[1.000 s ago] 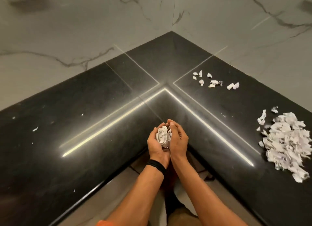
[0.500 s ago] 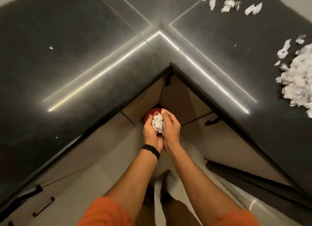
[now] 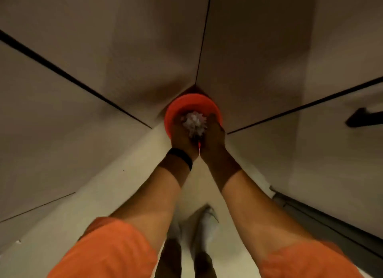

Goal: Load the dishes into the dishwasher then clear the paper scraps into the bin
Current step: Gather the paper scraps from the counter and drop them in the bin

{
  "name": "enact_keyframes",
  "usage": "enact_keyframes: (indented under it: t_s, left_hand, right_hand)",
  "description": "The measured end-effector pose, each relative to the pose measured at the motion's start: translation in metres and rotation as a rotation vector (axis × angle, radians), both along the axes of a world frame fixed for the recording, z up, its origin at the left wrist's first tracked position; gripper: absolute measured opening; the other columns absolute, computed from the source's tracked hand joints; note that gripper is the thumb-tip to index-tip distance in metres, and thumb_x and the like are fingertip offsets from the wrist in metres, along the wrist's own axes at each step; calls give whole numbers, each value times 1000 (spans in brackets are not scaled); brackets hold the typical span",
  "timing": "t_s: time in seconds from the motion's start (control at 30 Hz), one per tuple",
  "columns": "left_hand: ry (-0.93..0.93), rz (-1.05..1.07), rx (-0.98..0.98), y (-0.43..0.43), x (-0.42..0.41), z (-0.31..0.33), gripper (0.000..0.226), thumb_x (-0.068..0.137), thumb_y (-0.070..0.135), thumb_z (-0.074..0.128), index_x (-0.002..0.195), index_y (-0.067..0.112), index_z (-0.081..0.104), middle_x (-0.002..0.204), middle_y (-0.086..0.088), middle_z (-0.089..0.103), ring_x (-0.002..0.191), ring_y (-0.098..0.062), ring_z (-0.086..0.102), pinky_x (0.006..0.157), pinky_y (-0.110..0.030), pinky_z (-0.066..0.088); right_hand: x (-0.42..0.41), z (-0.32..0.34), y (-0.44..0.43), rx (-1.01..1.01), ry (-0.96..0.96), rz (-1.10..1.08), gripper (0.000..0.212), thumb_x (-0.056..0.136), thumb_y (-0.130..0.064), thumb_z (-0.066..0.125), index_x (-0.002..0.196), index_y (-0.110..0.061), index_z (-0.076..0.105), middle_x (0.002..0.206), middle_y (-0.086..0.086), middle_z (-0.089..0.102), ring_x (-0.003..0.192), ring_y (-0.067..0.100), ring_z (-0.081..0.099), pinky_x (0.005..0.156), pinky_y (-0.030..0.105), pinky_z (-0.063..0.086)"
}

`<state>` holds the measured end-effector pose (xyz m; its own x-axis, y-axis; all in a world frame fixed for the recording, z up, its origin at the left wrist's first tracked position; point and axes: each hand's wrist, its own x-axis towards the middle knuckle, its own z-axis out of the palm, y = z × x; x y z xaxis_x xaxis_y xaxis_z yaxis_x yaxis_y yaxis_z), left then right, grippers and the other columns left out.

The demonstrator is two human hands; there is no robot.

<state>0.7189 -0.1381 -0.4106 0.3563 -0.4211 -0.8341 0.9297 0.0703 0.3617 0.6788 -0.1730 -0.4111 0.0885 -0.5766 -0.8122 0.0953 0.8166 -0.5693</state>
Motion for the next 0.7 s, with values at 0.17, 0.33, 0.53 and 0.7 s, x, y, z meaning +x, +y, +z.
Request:
enact_keyframes:
  t_s: [0.17, 0.33, 0.53, 0.7]
  left_hand:
    - [-116, -85, -20, 14, 6, -23, 63, 95, 58, 44, 141, 19, 58, 135, -15, 65, 126, -36, 60, 112, -54, 43]
    - [-162, -88, -18, 21, 8, -8, 55, 104, 53, 36, 141, 18, 57, 135, -16, 64, 126, -37, 60, 111, -56, 44]
    - [-118, -79, 71, 27, 5, 57, 58, 104, 58, 32, 139, 17, 56, 135, -15, 64, 124, -33, 60, 113, -51, 42]
    - [-29, -11, 120, 25, 2, 186, 49, 103, 57, 41, 113, 16, 67, 121, -14, 69, 109, -29, 65, 88, -39, 52]
  right_hand:
    - [-11, -26, 7, 23, -34, 47, 42, 104, -38, 54, 138, -15, 59, 129, 11, 68, 118, 29, 65, 103, 45, 52]
    - [-18, -4, 9, 17, 16, 110, 36, 106, -35, 52, 136, -16, 58, 129, 8, 65, 116, 27, 62, 106, 44, 48]
    - [-26, 60, 12, 15, -17, 171, 34, 106, -30, 51, 136, -14, 57, 117, 3, 67, 100, 15, 63, 98, 38, 50]
    - [-26, 181, 23, -41, 104, 267, 36, 98, -39, 59, 125, -16, 63, 117, 6, 71, 109, 24, 66, 104, 45, 51]
